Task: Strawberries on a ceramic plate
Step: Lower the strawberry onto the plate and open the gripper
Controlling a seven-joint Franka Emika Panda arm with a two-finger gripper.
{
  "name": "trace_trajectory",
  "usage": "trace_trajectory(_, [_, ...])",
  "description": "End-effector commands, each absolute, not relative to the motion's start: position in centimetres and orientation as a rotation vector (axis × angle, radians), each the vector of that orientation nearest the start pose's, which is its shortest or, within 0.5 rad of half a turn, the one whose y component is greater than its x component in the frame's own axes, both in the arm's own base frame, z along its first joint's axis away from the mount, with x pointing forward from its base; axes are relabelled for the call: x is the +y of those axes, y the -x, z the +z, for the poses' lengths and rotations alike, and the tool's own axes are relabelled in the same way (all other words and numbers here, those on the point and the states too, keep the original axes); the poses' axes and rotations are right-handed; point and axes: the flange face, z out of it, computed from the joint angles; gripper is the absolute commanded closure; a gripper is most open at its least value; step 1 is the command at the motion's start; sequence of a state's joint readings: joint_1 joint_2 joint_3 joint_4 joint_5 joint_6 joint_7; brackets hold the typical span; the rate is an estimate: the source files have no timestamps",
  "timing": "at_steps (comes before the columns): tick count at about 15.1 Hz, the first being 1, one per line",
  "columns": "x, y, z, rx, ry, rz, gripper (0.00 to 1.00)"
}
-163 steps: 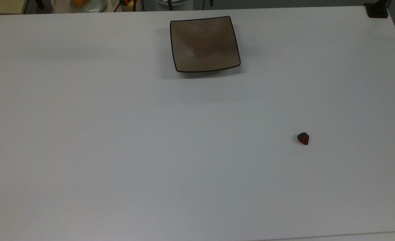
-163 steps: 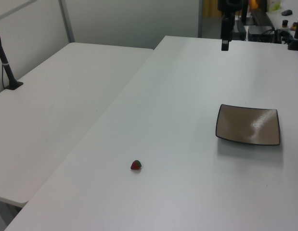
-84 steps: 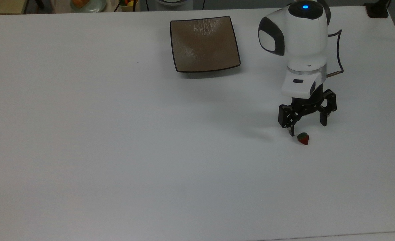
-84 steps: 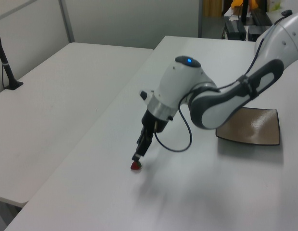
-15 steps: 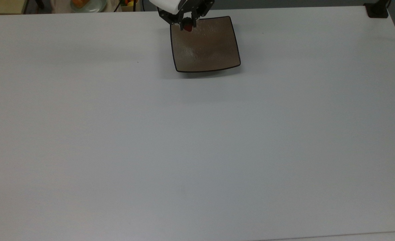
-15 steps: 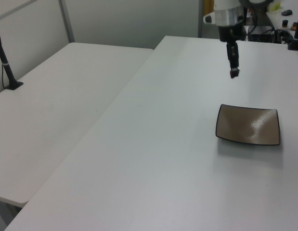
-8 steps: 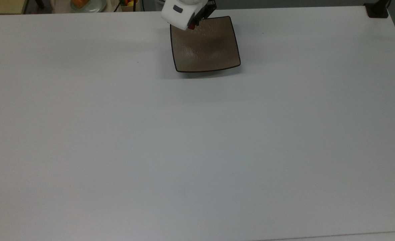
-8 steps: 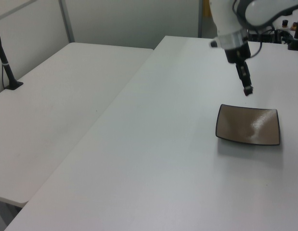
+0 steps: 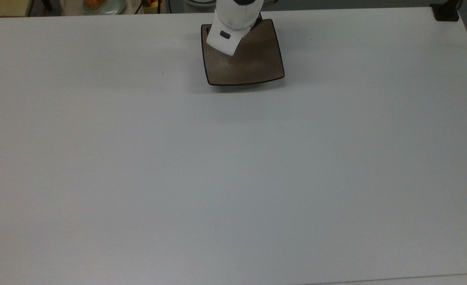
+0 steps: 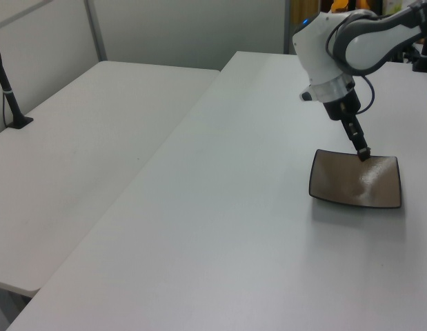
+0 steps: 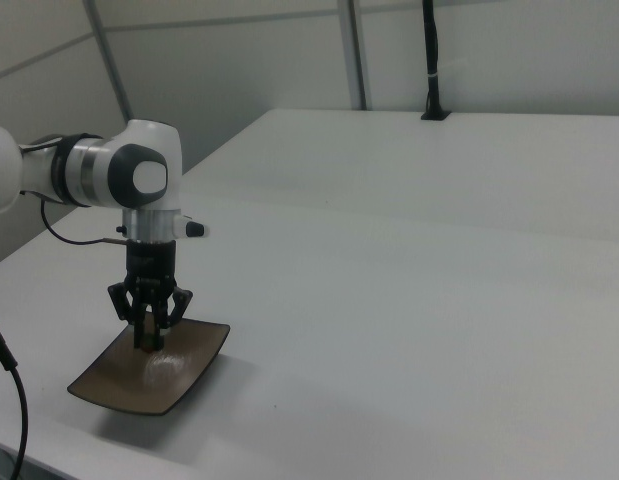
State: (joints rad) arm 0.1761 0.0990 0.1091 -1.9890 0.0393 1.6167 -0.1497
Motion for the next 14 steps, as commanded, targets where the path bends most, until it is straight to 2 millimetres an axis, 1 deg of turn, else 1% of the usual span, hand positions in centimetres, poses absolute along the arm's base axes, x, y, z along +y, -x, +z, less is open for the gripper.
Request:
trace_trajectory(1, [15.9, -49.5, 37.1, -0.618, 2.982, 0.724, 0.48])
trace_trajectory(2, [15.9, -49.5, 37.1, -0.616, 2.983, 0.727, 0.31])
trace_trajectory(4, [15.9, -49.5, 37.2, -0.608, 2.986, 0.725, 0.0])
trace_trajectory(8, [16.0, -49.8, 37.8, -0.572, 2.99, 0.702, 0.0])
trace_trajectory(10, [16.1, -50.8, 39.8, -0.458, 3.036, 0.633, 0.0])
trace_trajectory(12, [16.1, -52.0, 42.5, -0.369, 3.065, 0.549, 0.0])
trace_trajectory(14, [15.6, -52.8, 45.3, -0.314, 3.09, 0.449, 0.0])
